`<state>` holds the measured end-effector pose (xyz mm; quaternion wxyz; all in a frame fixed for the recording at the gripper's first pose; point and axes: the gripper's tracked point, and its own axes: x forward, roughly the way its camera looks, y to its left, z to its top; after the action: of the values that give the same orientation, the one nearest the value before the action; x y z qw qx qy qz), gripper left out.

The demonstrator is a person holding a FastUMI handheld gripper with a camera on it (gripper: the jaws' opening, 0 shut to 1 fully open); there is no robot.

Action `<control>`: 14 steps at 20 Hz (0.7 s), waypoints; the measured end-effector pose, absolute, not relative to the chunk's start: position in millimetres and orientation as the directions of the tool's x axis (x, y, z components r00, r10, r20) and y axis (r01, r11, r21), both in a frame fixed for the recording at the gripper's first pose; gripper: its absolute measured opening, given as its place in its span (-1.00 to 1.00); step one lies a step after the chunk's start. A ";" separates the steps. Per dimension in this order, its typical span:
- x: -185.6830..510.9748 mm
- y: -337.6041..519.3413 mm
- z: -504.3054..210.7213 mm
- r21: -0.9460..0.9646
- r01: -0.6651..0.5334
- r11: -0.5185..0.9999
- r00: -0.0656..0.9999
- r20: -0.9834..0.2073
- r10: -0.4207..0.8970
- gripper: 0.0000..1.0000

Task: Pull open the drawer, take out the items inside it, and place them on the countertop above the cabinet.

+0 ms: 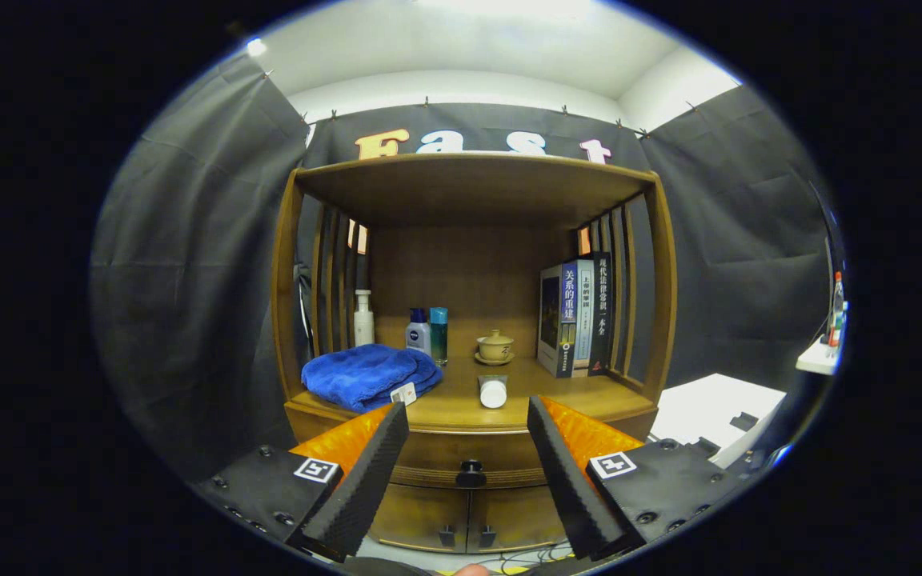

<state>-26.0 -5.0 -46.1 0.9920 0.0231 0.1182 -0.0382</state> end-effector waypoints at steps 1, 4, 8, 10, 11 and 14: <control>-26.7 -5.3 -34.9 0.038 0.074 0.996 0.972 -0.224 -0.064 0.97; -19.3 -13.1 9.6 0.038 0.059 0.998 0.988 -0.146 -0.053 0.96; -10.6 -18.6 26.2 0.003 0.066 0.998 0.990 -0.127 -0.065 0.96; -21.1 -9.2 19.4 0.028 0.048 0.998 0.989 -0.139 -0.044 0.96; -25.9 -6.6 19.2 0.051 0.049 0.998 0.989 -0.141 -0.041 0.96; -28.5 -7.2 23.9 0.067 0.051 0.996 0.990 -0.134 -0.042 0.96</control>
<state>-28.5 -7.2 23.9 0.9969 0.0352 0.0664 -0.0232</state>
